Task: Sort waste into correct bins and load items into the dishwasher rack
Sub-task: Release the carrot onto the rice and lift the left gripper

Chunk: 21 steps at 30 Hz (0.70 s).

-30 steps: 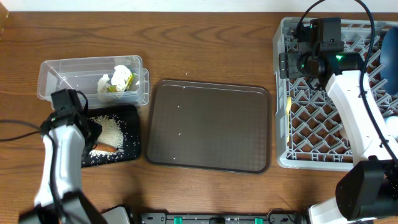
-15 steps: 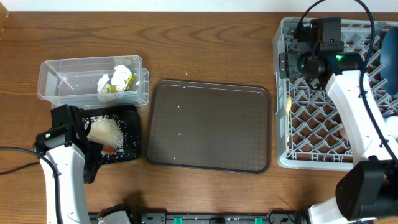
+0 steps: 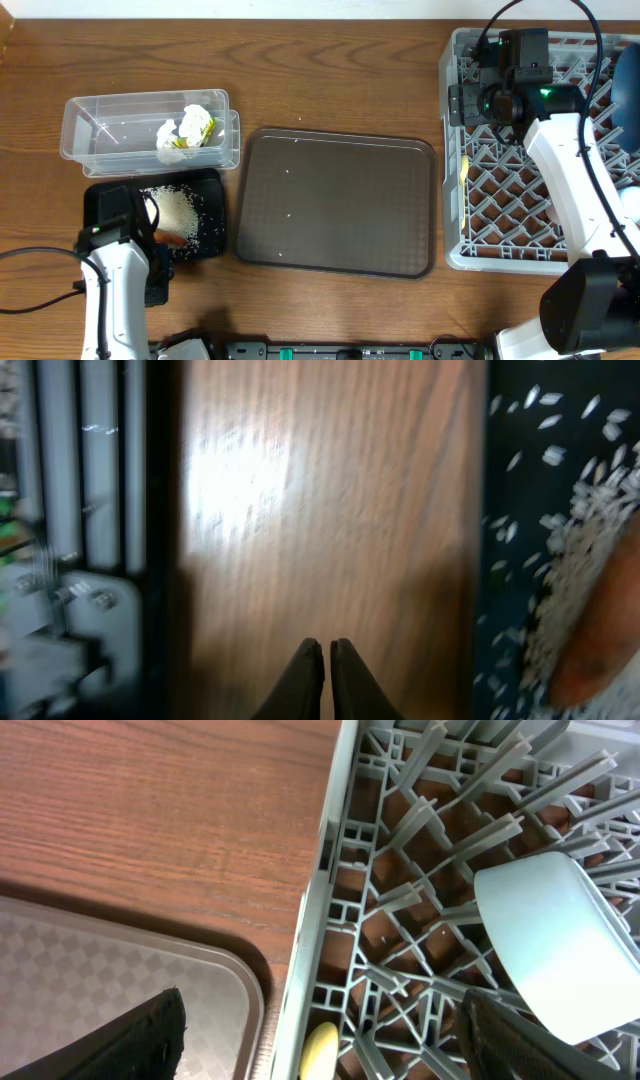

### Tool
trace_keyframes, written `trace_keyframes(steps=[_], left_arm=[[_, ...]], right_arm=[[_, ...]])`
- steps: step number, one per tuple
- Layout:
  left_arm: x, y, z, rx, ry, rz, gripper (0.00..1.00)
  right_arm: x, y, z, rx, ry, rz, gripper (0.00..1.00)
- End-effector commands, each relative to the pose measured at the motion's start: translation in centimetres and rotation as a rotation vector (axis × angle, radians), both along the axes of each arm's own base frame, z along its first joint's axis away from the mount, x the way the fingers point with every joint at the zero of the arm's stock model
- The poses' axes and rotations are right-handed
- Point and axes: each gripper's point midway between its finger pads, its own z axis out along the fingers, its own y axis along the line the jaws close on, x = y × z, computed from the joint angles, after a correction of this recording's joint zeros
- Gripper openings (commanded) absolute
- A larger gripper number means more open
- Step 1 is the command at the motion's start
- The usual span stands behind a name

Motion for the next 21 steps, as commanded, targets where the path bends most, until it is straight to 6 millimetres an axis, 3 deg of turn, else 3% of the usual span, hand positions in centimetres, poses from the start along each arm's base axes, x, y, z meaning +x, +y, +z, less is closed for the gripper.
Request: trace_keyframes(steps=[1,8,16,21], left_arm=[[-0.3,0.8,-0.7,0.053,0.002,0.033,0.10],[-0.5,0.6,-2.7,0.029,0.040,0.030,0.10],[3.9,1.7,-5.0,0.017,-0.039,-0.138,0.11],[5.6,2.4,-5.7,0.037,-0.079,-0.159,0.14]], right_arm=[[0.1,-0.1,-0.3,-0.002,0.007,-0.005,0.86],[0.1,-0.1,-0.3,-0.002,0.008,-0.005,0.86],[0.0,-0.1,-0.4,-0.002,0.010,-0.005,0.86],[0.0,-0.1,-0.4,-0.002,0.010,-0.005,0.86]])
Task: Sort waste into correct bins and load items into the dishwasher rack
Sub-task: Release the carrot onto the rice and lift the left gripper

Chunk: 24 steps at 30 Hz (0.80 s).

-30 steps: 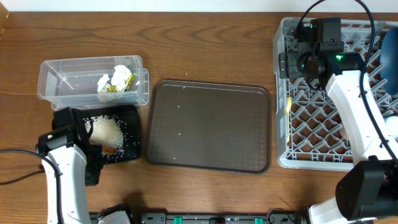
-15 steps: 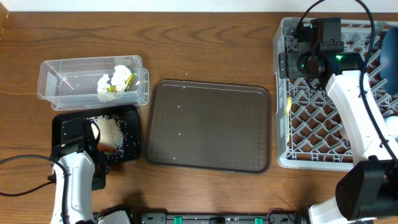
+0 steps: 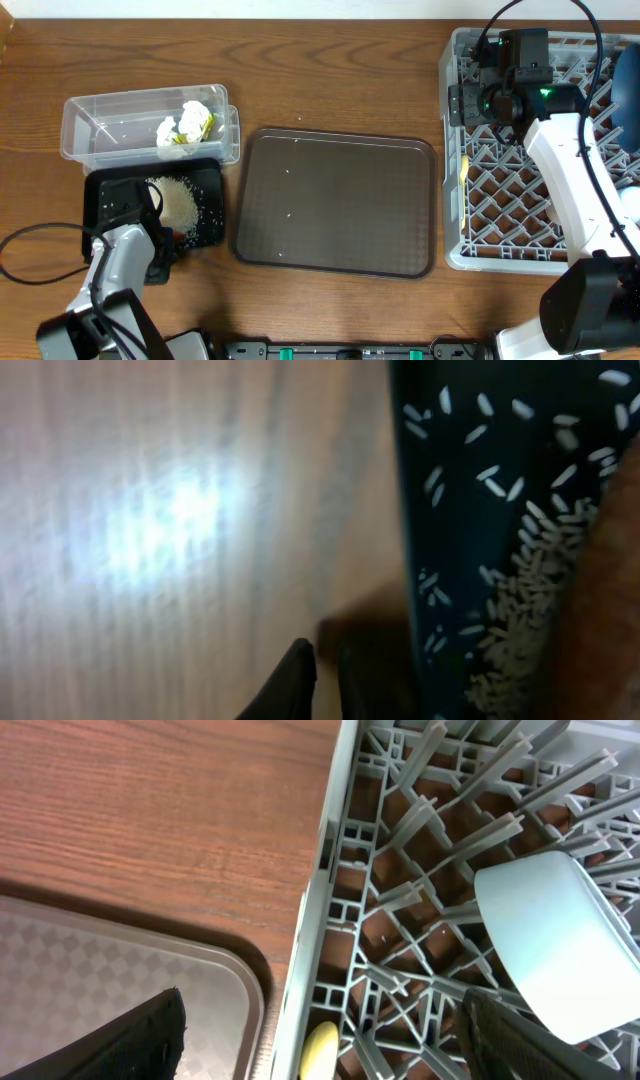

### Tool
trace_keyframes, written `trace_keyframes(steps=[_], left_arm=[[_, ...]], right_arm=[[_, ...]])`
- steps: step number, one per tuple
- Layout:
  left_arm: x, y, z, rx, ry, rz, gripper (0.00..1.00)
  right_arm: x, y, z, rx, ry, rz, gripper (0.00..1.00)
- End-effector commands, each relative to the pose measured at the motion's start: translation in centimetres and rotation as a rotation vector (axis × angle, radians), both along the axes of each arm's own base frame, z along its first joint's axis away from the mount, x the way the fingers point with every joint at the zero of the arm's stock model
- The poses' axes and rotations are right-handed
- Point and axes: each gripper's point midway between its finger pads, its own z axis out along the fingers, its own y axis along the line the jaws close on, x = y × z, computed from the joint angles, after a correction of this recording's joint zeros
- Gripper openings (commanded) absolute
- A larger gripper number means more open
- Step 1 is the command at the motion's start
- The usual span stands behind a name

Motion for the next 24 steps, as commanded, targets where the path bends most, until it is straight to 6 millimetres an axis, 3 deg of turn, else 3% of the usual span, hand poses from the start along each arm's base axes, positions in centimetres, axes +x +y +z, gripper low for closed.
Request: trace_keyframes(steps=[1,19,24], left_arm=[[0.4,0.3,-0.4,0.006,0.002,-0.040,0.14],[4.6,2.0,1.0,0.088,-0.108,-0.193,0.17],[5.0,1.8,1.8,0.084,-0.090,-0.321,0.34]], right_arm=[[0.1,-0.1,-0.3,-0.002,0.009,-0.005,0.86],[-0.1,-0.1,-0.4,-0.002,0.015,-0.005,0.86],[-0.1,0.0,-0.4,0.005,0.015,-0.003,0.89]])
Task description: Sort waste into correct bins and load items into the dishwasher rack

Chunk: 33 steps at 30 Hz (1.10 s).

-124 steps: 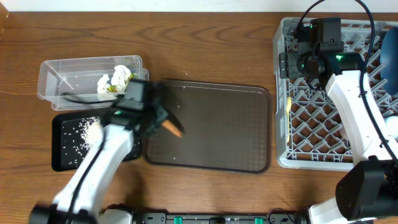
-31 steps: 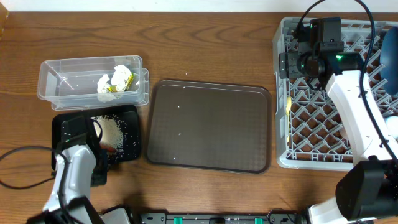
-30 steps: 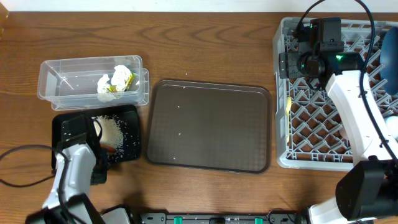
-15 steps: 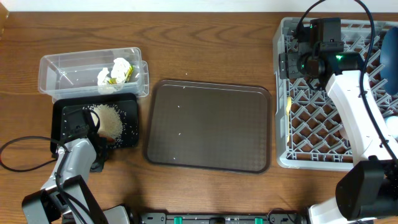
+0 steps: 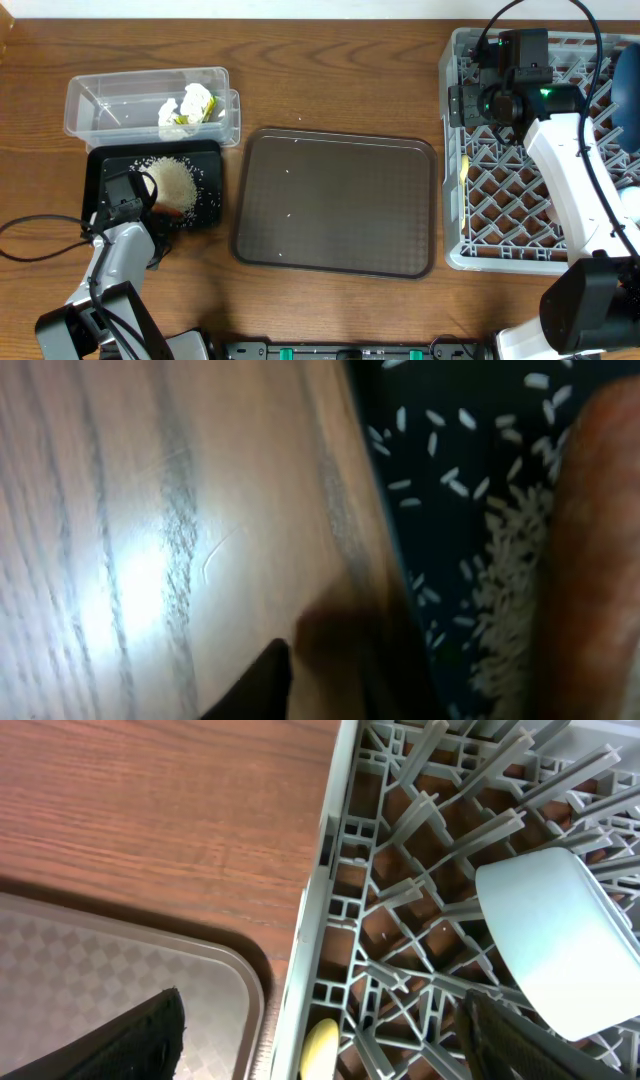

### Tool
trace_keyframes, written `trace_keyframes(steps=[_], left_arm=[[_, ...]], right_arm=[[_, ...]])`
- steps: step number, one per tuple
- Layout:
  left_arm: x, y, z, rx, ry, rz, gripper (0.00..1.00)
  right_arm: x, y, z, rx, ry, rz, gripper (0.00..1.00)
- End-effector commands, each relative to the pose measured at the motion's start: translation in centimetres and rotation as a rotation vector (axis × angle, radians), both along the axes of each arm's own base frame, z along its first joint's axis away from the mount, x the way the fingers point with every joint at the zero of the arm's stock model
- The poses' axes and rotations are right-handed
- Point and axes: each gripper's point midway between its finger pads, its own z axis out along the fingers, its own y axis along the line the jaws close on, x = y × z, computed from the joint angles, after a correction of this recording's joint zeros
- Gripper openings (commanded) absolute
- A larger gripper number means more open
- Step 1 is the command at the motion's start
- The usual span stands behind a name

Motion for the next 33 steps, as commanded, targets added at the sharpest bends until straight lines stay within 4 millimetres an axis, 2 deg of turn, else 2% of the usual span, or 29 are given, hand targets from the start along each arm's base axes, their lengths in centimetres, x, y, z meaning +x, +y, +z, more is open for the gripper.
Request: trace_keyframes(steps=[1,3,5,8,11,17,23,26,29,33], left_arm=[[1.4,0.1,1.5,0.007,-0.012,-0.132,0.41],[2.1,-0.7,2.1,-0.015,-0.035,-0.210,0.57],[2.7,-1.6,3.0,-0.041,-0.078,-0.281,0.62],[2.9,-2.5,4.6,-0.049,-0.125,-0.337,0.70],[2.7,-3.2,6.1,-0.030,-0.146,-0.383,0.73],[3.0,-5.1,8.5,-0.009,-0.175,-0.474,0.75],[6.1,-8.1,12.1,0.035,-0.181,-0.701,0.79],[7.0,-9.5,13.4,0.029,-0.139,-0.796,0.79],[6.4,-10.4,13.5,-0.016,-0.041,-0.852,0.80],[3.9,-11.0,12.5,-0.099,0.117,-0.877,0.84]], right_arm=[[0.1,0.1,-0.3,0.015,0.008,-0.007,0.89],[0.2,0.1,-0.2,0.048,0.005,-0.039,0.94],[0.4,0.3,-0.1,0.100,0.000,-0.062,0.99],[0.7,0.8,0.4,0.193,-0.008,-0.062,0.99],[0.9,0.3,0.7,0.260,-0.010,-0.065,0.99],[0.6,-2.7,0.5,0.291,0.006,-0.139,0.99],[0.1,-5.4,0.2,0.292,0.018,-0.202,0.99],[-0.9,-6.2,-0.4,0.290,0.063,-0.224,0.99],[-2.6,-6.7,-1.3,0.292,0.136,-0.249,0.99],[-4.5,-7.0,-2.1,0.290,0.217,-0.260,0.99]])
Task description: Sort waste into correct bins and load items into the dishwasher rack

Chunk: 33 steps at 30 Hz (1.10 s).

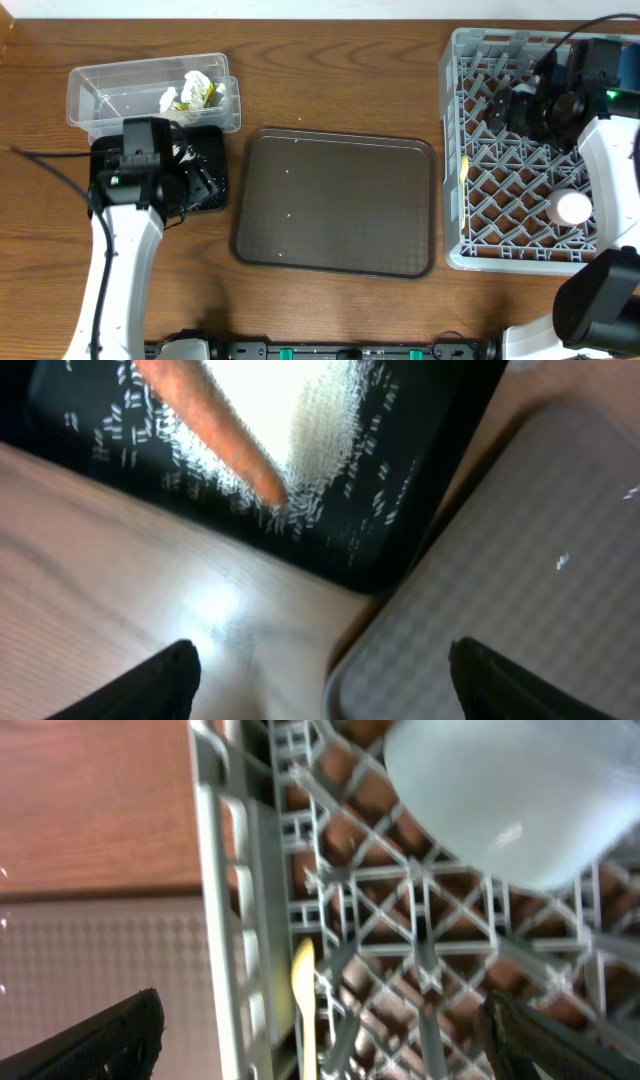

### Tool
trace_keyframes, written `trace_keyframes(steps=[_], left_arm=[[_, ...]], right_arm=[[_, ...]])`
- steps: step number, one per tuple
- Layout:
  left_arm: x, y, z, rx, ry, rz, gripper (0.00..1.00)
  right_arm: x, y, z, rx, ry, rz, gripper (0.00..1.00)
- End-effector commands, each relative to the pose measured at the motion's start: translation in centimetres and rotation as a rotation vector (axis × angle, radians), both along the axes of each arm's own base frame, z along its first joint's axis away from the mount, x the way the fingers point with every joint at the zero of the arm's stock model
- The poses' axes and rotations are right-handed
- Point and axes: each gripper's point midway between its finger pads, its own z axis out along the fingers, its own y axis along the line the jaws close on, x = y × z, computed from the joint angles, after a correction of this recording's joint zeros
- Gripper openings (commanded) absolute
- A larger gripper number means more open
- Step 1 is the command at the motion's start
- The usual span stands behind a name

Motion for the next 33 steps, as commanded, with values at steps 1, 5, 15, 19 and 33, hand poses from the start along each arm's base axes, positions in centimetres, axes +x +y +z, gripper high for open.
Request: trace_keyframes(steps=[1,5,15,19,33], left_arm=[[-1.5,-0.2,-0.5,0.008,0.102,-0.054,0.84],[-2.9,-0.3,-0.3,0.008,0.137,-0.069,0.76],[-3.2,-0.3,3.6,0.059,-0.219,-0.088,0.76],[-3.8,-0.6,4.8,0.078,-0.401,-0.112,0.76],[-4.6,-0.7,6.6,0.100,-0.612,-0.104,0.93]], right_arm=[[-1.0,-0.5,-0.6,0.012,0.048,0.001,0.99],[-2.7,-0.3,-1.1,0.020,0.115,0.015,0.99],[-4.4,-0.4,1.2,-0.057,-0.074,0.012,0.99],[-6.4,-0.4,2.8,-0.116,-0.262,-0.002,0.99],[-12.3,-0.4,3.4,-0.191,-0.407,-0.056,0.99]])
